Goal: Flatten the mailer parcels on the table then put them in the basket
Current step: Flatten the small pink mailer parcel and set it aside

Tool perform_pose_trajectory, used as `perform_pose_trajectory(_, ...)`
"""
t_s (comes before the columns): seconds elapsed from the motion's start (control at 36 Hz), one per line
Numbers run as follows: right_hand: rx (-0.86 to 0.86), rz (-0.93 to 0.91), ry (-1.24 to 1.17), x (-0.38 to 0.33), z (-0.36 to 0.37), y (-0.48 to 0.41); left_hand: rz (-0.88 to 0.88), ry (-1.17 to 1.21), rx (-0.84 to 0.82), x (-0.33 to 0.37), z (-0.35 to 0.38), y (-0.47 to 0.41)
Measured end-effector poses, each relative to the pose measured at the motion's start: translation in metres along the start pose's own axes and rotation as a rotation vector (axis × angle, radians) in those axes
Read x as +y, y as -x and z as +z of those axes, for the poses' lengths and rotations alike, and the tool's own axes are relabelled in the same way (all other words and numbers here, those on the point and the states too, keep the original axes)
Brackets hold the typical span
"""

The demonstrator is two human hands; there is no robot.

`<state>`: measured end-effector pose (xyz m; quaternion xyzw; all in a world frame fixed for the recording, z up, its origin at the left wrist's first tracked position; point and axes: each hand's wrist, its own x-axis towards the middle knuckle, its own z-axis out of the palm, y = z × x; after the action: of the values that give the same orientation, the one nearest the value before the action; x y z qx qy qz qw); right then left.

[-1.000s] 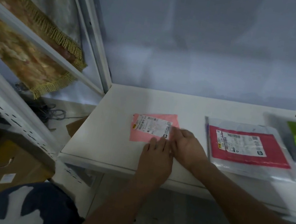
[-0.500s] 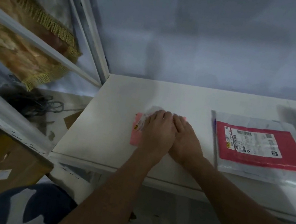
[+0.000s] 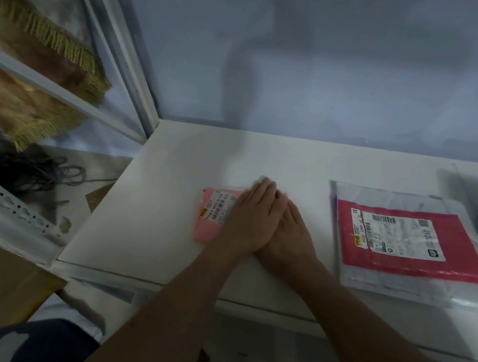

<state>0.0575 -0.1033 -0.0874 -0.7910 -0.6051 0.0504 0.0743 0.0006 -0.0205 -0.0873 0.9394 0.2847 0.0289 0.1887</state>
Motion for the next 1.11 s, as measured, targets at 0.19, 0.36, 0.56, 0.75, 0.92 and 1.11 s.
perform_pose_trajectory(0.19, -0.017, 0.041, -0.006, -0.001, 0.001, 0.0, -0.064, -0.157, 0.067, -0.027, -0.012, 0.026)
perform_pose_trajectory(0.36, -0.007, 0.121, -0.045, -0.002, -0.002, 0.001, -0.147, -0.245, 0.148, -0.051, -0.016, 0.04)
perform_pose_trajectory(0.56, -0.041, 0.135, -0.031, -0.004, -0.004, 0.0, -0.232, -0.285, 0.169, -0.063, -0.021, 0.053)
perform_pose_trajectory(0.75, 0.076, 0.119, -0.053, -0.03, -0.004, -0.003, -0.203, -0.288, 0.137, -0.061, -0.024, 0.054)
perform_pose_trajectory(0.92, 0.028, -0.043, -0.37, -0.098, 0.0, -0.027, -0.2, -0.697, 0.124, -0.077, -0.017, 0.061)
perform_pose_trajectory(1.11, -0.024, 0.015, -0.479, -0.083, -0.003, -0.046, -0.142, -0.509, -0.028, -0.071, -0.024, 0.057)
